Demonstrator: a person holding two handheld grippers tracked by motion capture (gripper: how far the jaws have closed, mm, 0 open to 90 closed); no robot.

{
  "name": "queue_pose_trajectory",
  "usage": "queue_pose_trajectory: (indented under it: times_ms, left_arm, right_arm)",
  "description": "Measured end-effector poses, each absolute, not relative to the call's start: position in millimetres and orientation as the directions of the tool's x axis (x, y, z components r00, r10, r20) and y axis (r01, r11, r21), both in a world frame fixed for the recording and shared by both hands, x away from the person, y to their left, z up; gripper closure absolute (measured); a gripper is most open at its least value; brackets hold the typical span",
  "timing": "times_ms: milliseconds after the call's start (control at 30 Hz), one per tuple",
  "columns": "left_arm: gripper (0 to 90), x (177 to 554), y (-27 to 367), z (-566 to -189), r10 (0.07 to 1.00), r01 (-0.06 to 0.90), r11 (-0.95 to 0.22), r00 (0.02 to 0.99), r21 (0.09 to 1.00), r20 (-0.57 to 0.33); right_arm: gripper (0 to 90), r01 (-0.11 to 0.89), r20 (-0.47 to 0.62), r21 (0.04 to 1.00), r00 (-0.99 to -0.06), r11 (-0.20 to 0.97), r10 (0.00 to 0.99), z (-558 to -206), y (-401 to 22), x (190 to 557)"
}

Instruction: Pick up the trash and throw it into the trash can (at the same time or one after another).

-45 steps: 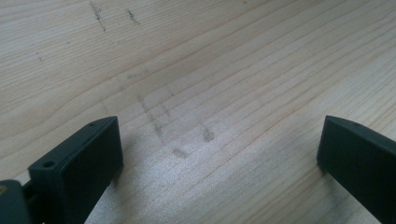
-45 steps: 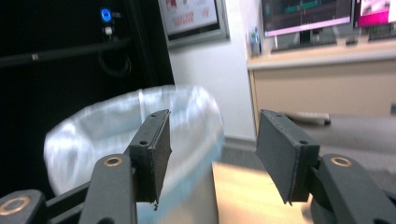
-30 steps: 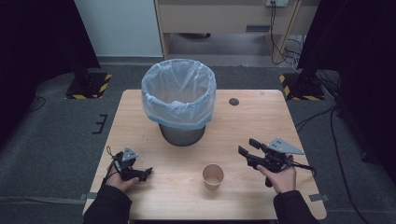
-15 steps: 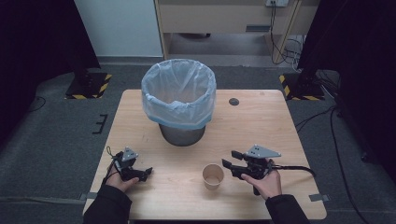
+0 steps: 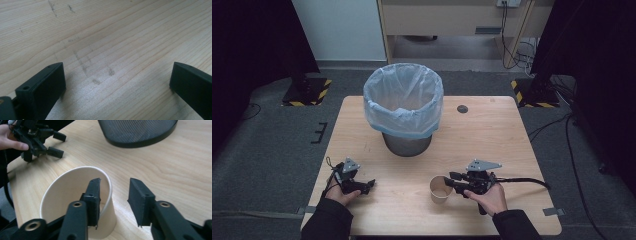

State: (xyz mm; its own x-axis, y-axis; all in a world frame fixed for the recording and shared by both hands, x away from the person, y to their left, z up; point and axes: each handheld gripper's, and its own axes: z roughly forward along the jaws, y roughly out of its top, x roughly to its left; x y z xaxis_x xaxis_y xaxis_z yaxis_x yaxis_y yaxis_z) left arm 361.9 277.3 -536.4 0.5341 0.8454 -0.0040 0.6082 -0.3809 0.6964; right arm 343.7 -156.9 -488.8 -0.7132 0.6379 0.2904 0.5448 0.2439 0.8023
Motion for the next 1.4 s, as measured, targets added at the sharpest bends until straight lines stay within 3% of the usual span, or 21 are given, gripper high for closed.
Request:
queue_pose_trajectory:
  times_ms: [233,500,833,1400]
  left_arm:
    - [0.0,362,277,-536,0.846,0.608,-0.381,0.534,0.697,-0.004]
    - [0.0,362,277,-536,0.846,0.608,-0.381,0.534,0.697,-0.004]
    - [0.0,362,277,-536,0.845,0.608,-0.381,0.534,0.697,-0.004]
    - [0.0,362,277,-536,0.846,0.608,-0.381,0.534,0.697,-0.004]
  right_arm:
    - [82.0,0.560,0.272,0.772,-0.719,0.301,0.639,-489,-159,344]
    - [84.1,0.550,0.271,0.790,-0.710,0.271,0.650,-479,-165,346]
    - [84.2,0.466,0.195,0.864,-0.659,0.190,0.726,-463,-181,351]
    - [84.2,0.359,0.227,0.933,-0.539,-0.022,0.811,-441,-211,363]
